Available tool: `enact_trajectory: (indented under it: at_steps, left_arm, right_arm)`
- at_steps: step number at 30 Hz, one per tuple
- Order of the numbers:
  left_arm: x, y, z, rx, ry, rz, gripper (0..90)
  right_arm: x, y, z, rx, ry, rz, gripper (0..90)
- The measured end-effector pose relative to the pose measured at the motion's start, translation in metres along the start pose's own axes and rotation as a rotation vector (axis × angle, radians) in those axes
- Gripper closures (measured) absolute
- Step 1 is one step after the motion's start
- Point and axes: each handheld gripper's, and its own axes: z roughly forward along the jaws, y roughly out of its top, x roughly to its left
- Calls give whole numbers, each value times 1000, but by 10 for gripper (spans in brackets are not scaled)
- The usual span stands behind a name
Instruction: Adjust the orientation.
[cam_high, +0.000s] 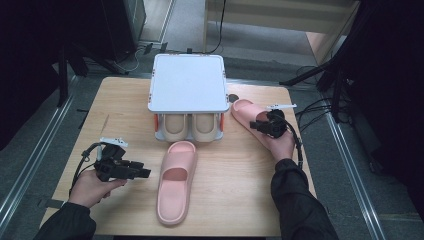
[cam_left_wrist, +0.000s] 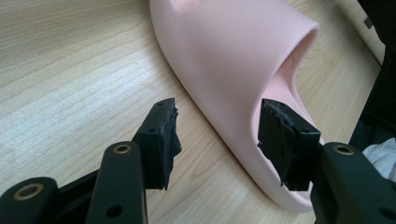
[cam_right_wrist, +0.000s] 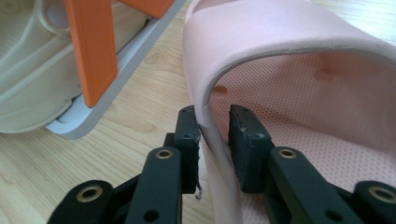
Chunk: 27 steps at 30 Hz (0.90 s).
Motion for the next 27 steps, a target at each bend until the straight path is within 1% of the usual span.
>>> enact_trajectory:
  at_steps: [7, 10, 12, 14, 16, 18, 21, 23, 27]
  left_arm:
    - [1, 1, 1, 6, -3, 0, 455]
    - [1, 1, 1, 1, -3, -1, 452]
    - [1, 0, 0, -1, -1, -1, 452]
    - [1, 1, 1, -2, 0, 1, 449]
    - [1, 1, 1, -4, 1, 1, 447]
    - [1, 1, 1, -6, 2, 4, 445]
    - [1, 1, 1, -8, 4, 6, 440]
    - [1, 1, 1, -9, 6, 6, 435]
    - [1, 2, 1, -12, 6, 11, 432]
  right_arm:
    - [3, 5, -4, -11, -13, -5, 808]
    - [7, 8, -7, -32, -40, -35, 855]
    - [8, 11, -10, -40, -47, -34, 857]
    - [9, 13, -13, -45, -28, -9, 857]
    - [9, 13, -15, -44, -33, -10, 858]
    - [9, 14, -17, -50, -29, -4, 858]
    - [10, 15, -23, -62, -20, 13, 858]
    - [13, 16, -28, -63, -23, 1, 858]
    - [21, 12, -39, -57, -12, -10, 857]
